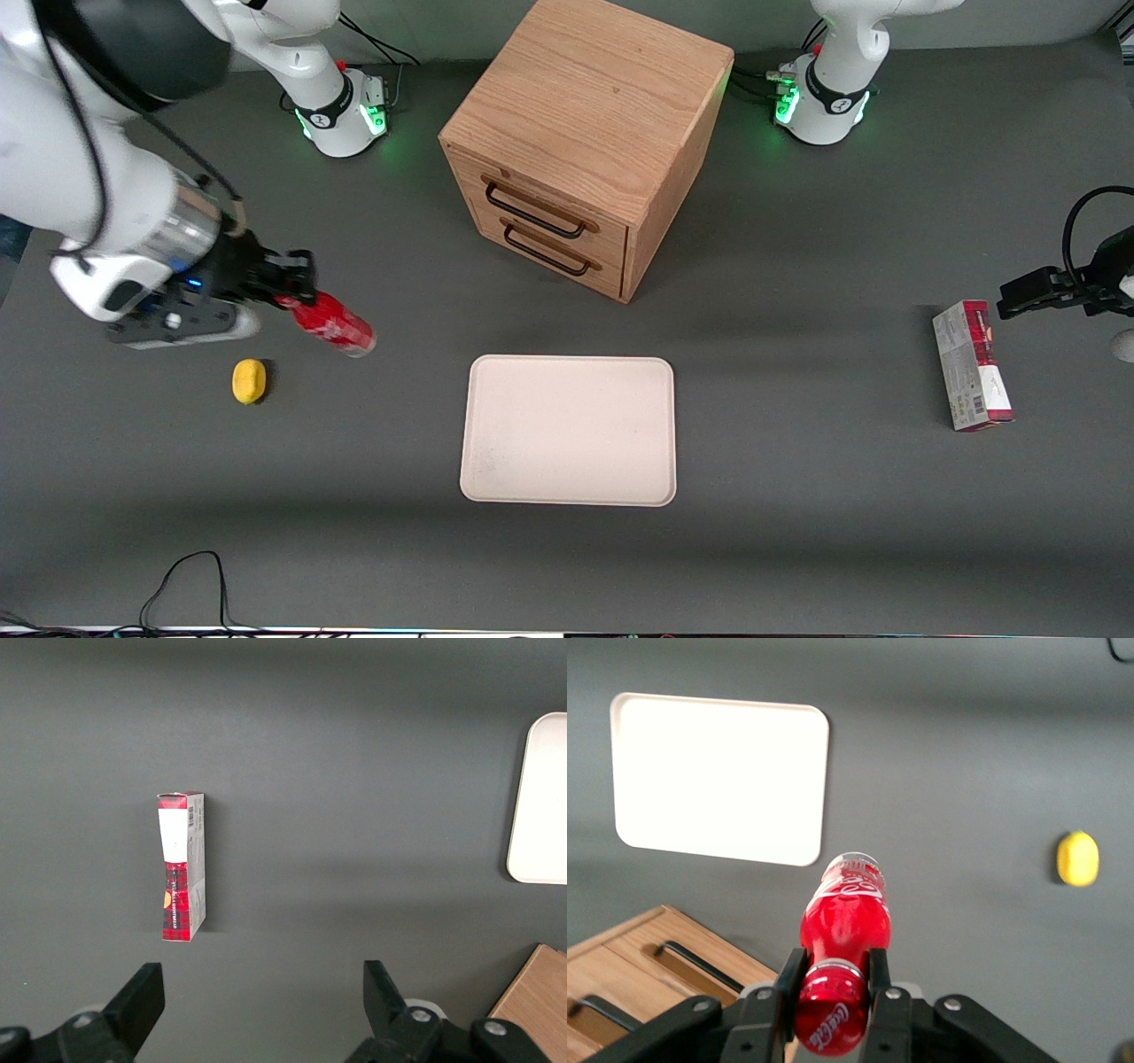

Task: Place coke bottle on tray
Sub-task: 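Lift the bottle and carry it with the right gripper to the cream tray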

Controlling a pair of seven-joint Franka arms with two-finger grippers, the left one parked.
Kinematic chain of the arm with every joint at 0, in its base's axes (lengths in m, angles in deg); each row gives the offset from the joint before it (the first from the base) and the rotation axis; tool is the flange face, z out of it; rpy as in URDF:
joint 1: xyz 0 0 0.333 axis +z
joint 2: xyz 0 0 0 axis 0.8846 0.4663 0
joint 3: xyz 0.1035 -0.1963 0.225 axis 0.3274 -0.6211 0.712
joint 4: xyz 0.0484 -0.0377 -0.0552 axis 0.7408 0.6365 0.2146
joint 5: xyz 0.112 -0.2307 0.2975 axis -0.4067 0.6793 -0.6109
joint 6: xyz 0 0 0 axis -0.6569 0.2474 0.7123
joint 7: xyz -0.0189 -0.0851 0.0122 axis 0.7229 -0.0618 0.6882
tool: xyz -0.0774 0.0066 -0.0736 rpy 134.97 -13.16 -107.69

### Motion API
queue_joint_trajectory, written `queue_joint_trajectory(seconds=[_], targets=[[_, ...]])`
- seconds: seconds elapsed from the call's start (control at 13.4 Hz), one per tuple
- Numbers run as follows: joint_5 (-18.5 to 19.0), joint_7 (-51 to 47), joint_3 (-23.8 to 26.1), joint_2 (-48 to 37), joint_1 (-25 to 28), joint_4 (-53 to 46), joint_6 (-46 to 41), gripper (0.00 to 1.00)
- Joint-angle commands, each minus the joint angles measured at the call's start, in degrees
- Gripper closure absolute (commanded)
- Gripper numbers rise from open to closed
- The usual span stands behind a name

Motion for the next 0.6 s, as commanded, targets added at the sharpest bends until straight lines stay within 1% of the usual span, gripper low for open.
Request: queue_joint_trajectory(seconds=[0.0,0.07,0.3,0.45,0.52], targets=[[2.1,-4.0,4.8,5.8,-0.1,-7.4,1.3,0.9],[2.7,-4.0,5.6,7.4,0.2,-7.4,3.6,0.9],[10.0,-3.5,12.3,14.3,0.2,-7.5,11.3,0.89],[12.0,-3.1,13.0,19.4,0.4,-7.5,18.6,0.89],[14.0,-2.6,13.0,21.8,0.5,-7.4,22.0,0.89]])
